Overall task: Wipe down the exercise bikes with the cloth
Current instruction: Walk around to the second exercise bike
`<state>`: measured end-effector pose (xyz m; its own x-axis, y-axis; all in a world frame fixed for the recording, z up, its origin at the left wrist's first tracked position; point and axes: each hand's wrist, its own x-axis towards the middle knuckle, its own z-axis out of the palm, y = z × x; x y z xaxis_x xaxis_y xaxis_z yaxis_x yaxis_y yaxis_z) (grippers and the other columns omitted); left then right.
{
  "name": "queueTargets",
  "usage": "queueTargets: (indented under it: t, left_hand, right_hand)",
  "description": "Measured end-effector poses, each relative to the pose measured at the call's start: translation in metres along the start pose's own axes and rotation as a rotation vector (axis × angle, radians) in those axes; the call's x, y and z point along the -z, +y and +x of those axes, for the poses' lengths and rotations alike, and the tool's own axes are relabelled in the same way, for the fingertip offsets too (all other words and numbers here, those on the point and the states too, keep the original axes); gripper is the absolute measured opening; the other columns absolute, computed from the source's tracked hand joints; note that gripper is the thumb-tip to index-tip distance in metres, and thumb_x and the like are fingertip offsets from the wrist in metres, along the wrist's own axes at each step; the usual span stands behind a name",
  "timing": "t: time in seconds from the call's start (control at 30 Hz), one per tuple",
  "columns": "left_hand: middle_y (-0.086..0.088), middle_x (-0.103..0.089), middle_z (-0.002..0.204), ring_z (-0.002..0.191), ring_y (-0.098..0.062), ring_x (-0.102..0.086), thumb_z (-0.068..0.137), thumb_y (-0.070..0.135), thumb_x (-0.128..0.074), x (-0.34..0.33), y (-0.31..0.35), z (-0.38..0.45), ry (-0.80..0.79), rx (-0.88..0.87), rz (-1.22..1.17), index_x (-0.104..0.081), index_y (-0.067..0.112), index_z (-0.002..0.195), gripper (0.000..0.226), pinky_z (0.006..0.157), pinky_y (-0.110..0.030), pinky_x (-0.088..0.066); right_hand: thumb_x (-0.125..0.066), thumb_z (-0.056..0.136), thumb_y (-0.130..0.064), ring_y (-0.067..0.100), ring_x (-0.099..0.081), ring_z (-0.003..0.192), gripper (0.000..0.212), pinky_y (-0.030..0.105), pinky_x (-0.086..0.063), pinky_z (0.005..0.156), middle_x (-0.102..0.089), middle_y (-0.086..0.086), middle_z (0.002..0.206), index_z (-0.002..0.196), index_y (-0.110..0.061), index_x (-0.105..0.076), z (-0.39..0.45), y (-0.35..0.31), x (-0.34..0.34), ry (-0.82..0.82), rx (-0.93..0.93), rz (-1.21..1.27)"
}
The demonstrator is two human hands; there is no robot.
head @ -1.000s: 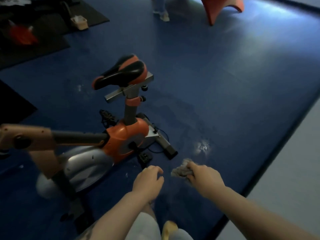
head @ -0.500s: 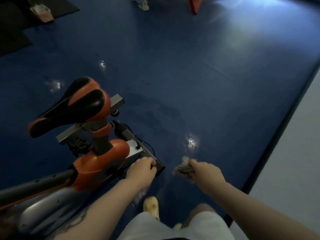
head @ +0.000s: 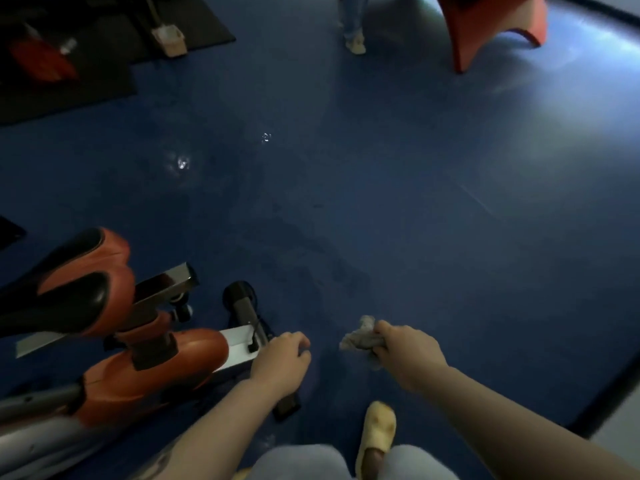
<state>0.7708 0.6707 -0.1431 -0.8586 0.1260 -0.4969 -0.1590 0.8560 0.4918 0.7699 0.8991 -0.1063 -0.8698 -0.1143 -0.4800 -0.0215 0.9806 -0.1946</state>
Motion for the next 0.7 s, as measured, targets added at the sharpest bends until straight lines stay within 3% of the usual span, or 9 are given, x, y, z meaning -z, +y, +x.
queueTargets:
  t: [0.13,0.27,0.43,0.6,0.7]
  left_hand:
    - [0.004,-0.059,0.121,0.112,-0.016,-0.055,0.093,0.03,-0.047,-0.004,0.05,0.034,0.047,0.035,-0.08,-0.059,0.027,0.117,0.027,0.096,-0.035,-0.044]
    - [0.007,-0.058,0.121,0.11,-0.014,-0.055,0.093,0.031,-0.048,0.01,0.058,0.058,0.122,0.127,-0.149,-0.058,0.027,0.117,0.027,0.093,-0.031,-0.044]
    - [0.005,-0.059,0.119,0.105,-0.015,-0.056,0.093,0.032,-0.048,0.039,0.022,0.103,0.189,0.344,-0.237,-0.058,0.029,0.116,0.025,0.09,-0.03,-0.046]
    - [0.008,-0.056,0.122,0.107,-0.013,-0.056,0.092,0.036,-0.047,0.081,0.001,0.166,0.206,0.421,-0.315,-0.057,0.03,0.117,0.027,0.09,-0.029,-0.046]
    - [0.01,-0.059,0.12,0.104,-0.012,-0.057,0.09,0.039,-0.048,0.117,-0.006,0.2,0.256,0.446,-0.318,-0.059,0.032,0.113,0.026,0.081,-0.025,-0.043]
  right_hand:
    - [-0.042,0.094,-0.029,0.021,-0.057,0.076,0.023,0.03,-0.037,0.055,-0.058,-0.002,0.089,0.116,-0.024,-0.045,0.055,0.043,0.044,-0.028,0.009,-0.099]
    - [-0.043,0.092,-0.024,0.021,-0.06,0.08,0.025,0.03,-0.042,0.058,-0.06,-0.003,0.09,0.117,-0.026,-0.046,0.117,0.045,0.072,-0.098,0.045,-0.128]
    - [-0.042,0.092,-0.034,0.021,-0.061,0.087,0.024,0.032,-0.047,0.065,-0.063,-0.002,0.098,0.115,-0.028,-0.047,0.2,0.006,0.098,-0.144,0.201,-0.144]
    - [-0.048,0.09,-0.036,0.022,-0.062,0.093,0.03,0.032,-0.043,0.065,-0.063,-0.001,0.103,0.119,-0.028,-0.045,0.289,-0.042,0.138,-0.205,0.3,-0.221]
    - [-0.048,0.089,-0.036,0.022,-0.062,0.096,0.032,0.031,-0.042,0.067,-0.063,-0.002,0.105,0.12,-0.028,-0.045,0.336,-0.07,0.166,-0.212,0.348,-0.269]
